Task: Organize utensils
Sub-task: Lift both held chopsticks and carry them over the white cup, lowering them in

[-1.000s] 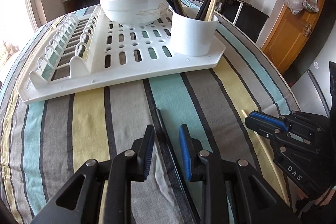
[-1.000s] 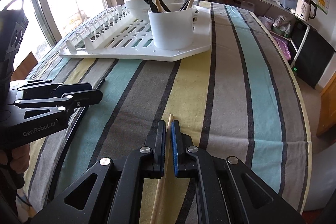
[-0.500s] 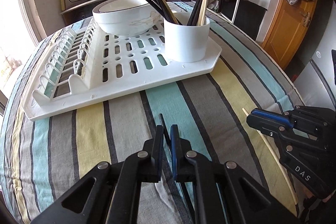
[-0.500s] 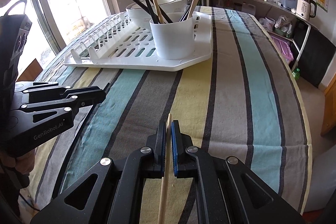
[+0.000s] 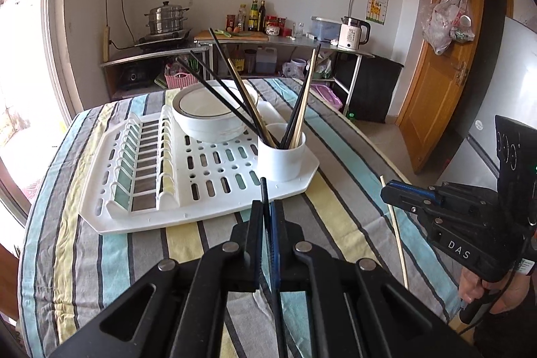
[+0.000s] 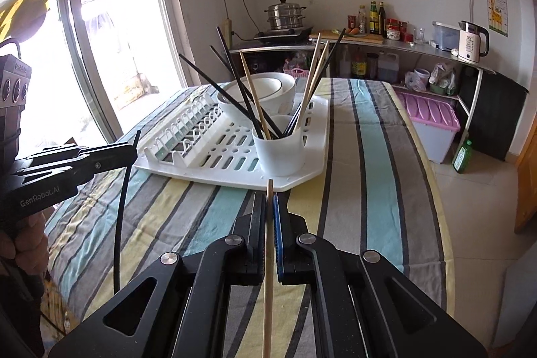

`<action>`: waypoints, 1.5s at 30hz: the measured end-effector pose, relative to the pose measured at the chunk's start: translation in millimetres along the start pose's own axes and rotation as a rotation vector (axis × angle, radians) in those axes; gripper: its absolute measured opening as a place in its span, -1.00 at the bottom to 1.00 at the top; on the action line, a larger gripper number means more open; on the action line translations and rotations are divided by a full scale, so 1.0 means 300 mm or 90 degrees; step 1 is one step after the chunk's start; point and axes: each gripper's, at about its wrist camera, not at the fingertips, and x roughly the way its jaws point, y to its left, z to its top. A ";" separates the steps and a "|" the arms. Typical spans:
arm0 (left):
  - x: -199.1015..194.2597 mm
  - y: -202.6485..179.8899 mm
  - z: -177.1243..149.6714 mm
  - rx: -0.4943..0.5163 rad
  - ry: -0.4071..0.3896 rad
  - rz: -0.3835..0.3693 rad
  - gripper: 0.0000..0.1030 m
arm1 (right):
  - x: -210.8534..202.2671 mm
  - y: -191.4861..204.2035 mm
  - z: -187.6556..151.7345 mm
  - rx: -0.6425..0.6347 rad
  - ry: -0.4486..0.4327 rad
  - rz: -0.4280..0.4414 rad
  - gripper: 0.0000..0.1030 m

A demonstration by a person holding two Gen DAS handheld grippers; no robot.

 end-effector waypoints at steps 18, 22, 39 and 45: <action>-0.204 0.015 0.012 -0.004 -0.089 -0.007 -0.92 | -0.162 0.031 0.010 -0.013 -0.071 -0.005 -0.91; -0.225 0.018 0.002 -0.005 -0.094 -0.010 -0.92 | -0.180 0.028 0.011 -0.012 -0.076 -0.007 -0.92; -0.164 0.033 0.151 -0.007 -0.095 -0.014 -0.92 | -0.172 -0.005 0.134 0.007 -0.123 -0.013 -0.92; -0.151 0.011 0.258 0.006 -0.110 -0.019 -0.92 | -0.139 -0.021 0.221 0.008 -0.140 -0.014 -0.92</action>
